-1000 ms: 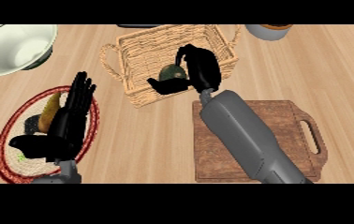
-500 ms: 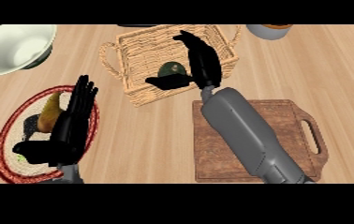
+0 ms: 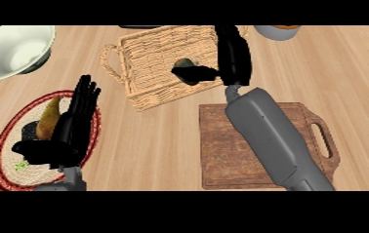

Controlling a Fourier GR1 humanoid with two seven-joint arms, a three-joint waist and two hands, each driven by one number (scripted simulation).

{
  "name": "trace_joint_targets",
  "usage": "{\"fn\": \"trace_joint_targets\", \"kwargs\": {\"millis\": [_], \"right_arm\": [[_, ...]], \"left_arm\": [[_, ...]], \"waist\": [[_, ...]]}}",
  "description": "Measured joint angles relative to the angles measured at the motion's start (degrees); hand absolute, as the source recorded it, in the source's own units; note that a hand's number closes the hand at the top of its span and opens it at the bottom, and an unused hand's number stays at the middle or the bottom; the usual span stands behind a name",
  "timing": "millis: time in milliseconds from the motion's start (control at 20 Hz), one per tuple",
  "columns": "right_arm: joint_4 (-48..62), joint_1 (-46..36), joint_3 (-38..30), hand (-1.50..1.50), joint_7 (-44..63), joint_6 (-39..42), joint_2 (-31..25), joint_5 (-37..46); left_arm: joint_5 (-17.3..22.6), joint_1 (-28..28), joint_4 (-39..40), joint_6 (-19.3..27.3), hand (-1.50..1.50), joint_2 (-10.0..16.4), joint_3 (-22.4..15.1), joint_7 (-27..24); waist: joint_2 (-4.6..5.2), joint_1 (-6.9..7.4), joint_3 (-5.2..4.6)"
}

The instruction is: Pick the squash from the cutting board and place it in the basket

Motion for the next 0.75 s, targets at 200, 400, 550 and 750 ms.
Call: {"fn": "trace_joint_targets", "kwargs": {"millis": [200,400,550,750], "right_arm": [[-5.76,1.75,-2.91,-1.50,3.20,1.03,-2.61,0.40],[-12.03,4.84,-7.76,-1.50,2.18,2.93,-6.04,-4.32],[-16.71,7.18,-10.79,-1.50,1.07,6.69,-9.08,-8.16],[-22.78,10.35,-14.07,-1.50,-0.71,12.23,-11.97,-14.15]], "left_arm": [[0.83,0.96,-0.29,-1.05,0.00,0.85,0.84,-0.70],[0.80,0.34,0.81,-0.81,0.00,0.49,0.96,-1.18],[0.77,0.84,-0.13,-0.80,0.00,0.35,0.69,-0.96],[0.82,0.95,0.19,-1.25,0.00,0.79,0.99,-1.38]], "waist": [[-0.01,-0.15,-0.01],[0.06,-0.36,0.00],[0.09,-0.26,0.00],[0.10,-0.27,0.01]]}}
